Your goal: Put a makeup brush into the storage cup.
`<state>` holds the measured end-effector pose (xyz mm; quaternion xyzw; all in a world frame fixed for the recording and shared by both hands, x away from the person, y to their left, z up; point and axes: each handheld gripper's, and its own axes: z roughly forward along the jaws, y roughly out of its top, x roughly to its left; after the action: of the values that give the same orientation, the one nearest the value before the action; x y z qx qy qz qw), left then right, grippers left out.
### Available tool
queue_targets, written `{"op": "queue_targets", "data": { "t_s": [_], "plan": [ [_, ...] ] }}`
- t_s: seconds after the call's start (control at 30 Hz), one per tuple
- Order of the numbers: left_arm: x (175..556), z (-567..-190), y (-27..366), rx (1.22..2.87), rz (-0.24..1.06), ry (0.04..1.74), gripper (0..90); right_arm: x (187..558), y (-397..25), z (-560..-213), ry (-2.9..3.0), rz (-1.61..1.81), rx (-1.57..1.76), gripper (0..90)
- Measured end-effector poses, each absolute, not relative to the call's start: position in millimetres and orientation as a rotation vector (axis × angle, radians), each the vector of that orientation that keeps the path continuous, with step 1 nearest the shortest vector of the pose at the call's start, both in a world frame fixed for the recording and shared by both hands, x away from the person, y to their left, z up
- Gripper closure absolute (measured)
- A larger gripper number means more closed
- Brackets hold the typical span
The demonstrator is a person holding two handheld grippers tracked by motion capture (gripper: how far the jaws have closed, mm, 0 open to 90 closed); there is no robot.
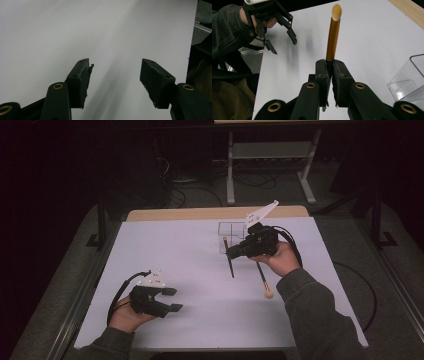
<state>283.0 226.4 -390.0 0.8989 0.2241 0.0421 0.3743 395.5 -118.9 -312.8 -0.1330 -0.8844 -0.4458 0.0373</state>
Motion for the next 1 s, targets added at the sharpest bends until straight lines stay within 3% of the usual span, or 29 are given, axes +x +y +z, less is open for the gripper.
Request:
{"op": "queue_targets", "data": {
  "t_s": [1.0],
  "plan": [
    [283,-388,230,2.294,0.136,0.575,37.2,424,-116,-280,-2.784,-1.373,-0.418,82.4]
  ]
}}
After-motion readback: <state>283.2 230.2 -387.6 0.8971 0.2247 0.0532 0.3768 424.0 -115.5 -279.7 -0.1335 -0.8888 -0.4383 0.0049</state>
